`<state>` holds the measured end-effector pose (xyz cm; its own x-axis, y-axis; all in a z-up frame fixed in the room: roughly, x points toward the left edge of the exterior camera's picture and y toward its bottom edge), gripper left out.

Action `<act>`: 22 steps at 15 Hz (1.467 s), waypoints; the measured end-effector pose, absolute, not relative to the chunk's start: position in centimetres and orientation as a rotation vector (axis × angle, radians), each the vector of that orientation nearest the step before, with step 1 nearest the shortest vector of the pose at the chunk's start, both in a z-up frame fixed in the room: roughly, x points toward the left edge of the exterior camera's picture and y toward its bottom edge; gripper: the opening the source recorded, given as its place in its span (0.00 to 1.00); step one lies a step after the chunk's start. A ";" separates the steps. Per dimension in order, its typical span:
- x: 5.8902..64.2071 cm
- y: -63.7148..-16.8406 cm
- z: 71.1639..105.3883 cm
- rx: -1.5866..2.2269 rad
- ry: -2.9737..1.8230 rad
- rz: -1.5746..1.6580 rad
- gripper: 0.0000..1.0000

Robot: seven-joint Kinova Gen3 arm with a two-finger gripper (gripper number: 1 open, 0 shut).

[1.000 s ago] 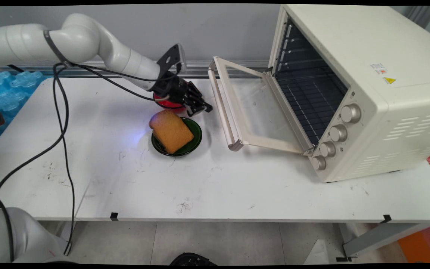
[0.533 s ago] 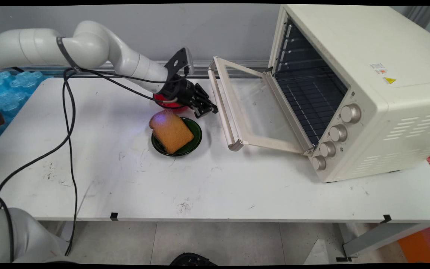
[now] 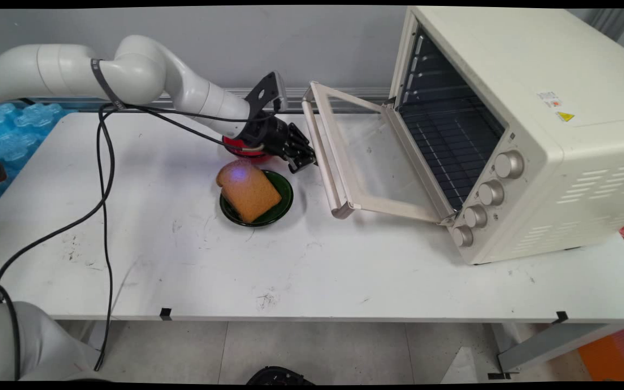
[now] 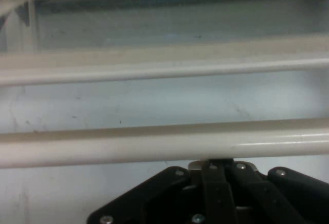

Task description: Close the oven

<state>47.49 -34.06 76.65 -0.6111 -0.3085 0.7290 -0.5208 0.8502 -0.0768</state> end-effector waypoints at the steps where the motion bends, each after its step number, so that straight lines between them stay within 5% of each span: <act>1: 47.4 -34.1 76.7 0.599 -2.268 0.365 0.00; 22: 46.0 -33.8 81.5 0.567 -2.227 0.398 0.00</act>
<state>45.96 -33.81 81.49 -0.5901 -0.2687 0.7613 -0.5159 0.8508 -0.0996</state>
